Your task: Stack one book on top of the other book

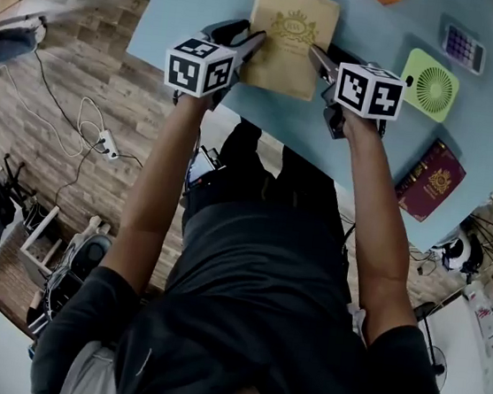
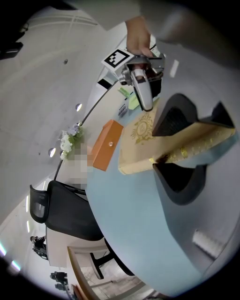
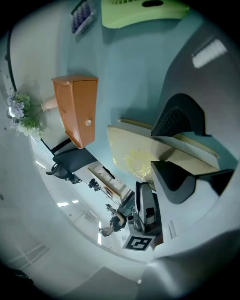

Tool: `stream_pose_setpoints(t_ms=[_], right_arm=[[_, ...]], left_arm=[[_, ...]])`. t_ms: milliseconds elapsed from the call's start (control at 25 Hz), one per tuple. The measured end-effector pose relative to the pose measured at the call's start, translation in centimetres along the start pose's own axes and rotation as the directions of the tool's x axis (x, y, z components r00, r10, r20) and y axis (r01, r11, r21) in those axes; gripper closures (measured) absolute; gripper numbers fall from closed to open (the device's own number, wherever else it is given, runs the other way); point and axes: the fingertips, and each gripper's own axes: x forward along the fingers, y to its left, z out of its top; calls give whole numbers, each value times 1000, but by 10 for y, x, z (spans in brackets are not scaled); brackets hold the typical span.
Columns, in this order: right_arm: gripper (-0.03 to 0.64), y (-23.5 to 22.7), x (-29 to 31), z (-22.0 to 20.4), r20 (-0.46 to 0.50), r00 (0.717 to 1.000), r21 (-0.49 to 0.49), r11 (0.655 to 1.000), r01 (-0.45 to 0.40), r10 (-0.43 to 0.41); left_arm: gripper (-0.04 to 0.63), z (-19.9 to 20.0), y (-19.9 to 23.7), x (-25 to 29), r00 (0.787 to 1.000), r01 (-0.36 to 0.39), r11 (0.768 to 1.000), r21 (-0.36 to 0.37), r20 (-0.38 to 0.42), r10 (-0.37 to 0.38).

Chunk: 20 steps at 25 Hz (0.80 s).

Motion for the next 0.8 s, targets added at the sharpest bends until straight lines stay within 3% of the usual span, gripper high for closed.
stream_pose_setpoints(t_ms=[200,440,800], right_arm=[[472,-1,1,0,23,1000,51,999,-14,13],[503,2,-5,5,44,999,104,995,-2,-3],[521,23,-28,19,105,994,95,995,17,-27]], left_arm=[[403,1,2,1,1000,10,1000,-20,18,-10],[403,5,1,-4,999,-38,999,33,12,37],[405,31,-7,-27,996,-66,991,114,61,59]])
